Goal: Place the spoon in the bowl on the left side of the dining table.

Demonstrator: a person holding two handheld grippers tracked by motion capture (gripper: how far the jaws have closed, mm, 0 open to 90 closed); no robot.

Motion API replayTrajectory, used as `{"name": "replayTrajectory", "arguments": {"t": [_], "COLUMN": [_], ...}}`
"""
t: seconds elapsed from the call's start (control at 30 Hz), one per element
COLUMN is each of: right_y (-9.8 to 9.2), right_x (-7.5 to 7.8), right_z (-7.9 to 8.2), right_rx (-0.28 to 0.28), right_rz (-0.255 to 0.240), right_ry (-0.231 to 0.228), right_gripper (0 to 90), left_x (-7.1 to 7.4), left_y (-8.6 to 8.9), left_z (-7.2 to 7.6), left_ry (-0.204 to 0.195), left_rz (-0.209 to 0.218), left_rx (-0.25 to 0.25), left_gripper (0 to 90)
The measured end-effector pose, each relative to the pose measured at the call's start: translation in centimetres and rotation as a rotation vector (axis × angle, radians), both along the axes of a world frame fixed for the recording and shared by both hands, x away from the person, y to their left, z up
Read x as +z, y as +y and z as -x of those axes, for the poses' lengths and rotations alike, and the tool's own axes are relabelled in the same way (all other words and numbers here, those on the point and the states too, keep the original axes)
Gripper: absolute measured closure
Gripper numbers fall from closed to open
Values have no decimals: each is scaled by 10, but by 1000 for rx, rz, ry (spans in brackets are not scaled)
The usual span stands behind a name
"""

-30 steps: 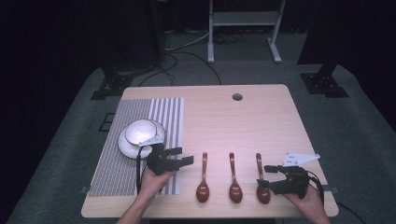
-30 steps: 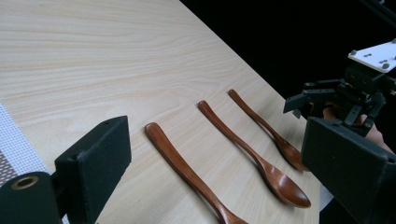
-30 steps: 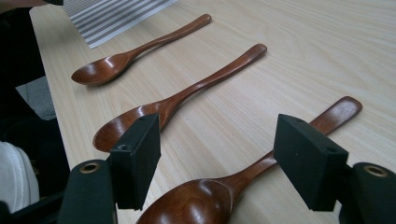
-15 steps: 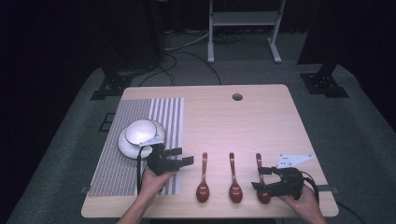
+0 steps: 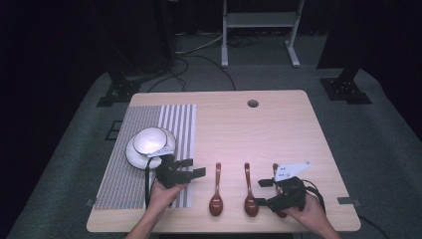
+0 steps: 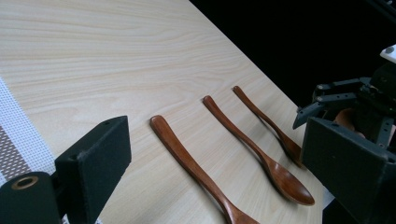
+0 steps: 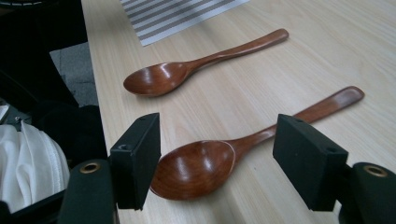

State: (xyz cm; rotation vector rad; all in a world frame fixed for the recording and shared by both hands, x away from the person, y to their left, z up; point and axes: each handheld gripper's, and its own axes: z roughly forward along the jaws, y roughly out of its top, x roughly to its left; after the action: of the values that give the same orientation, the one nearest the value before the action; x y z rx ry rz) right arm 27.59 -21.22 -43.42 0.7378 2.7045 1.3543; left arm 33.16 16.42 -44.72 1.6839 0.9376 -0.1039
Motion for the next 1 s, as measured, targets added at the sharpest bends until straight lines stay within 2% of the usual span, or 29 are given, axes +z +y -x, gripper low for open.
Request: {"name": "replayTrajectory", "arguments": {"t": [0.27, 0.67, 1.0], "right_y": [22, 56, 73], "right_x": [5, 10, 9], "right_z": [-3, -7, -7], "right_rx": [65, 151, 197], "right_rz": [31, 52, 70], "right_ry": [-12, -20, -9], "right_gripper": [310, 313, 317], "left_x": [-1, -2, -3], "left_y": [0, 0, 0], "left_z": [0, 0, -1], "left_ry": [1, 7, 9], "left_rz": [-2, 2, -2], "left_rx": [-2, 7, 3], "left_gripper": [76, 76, 76]}}
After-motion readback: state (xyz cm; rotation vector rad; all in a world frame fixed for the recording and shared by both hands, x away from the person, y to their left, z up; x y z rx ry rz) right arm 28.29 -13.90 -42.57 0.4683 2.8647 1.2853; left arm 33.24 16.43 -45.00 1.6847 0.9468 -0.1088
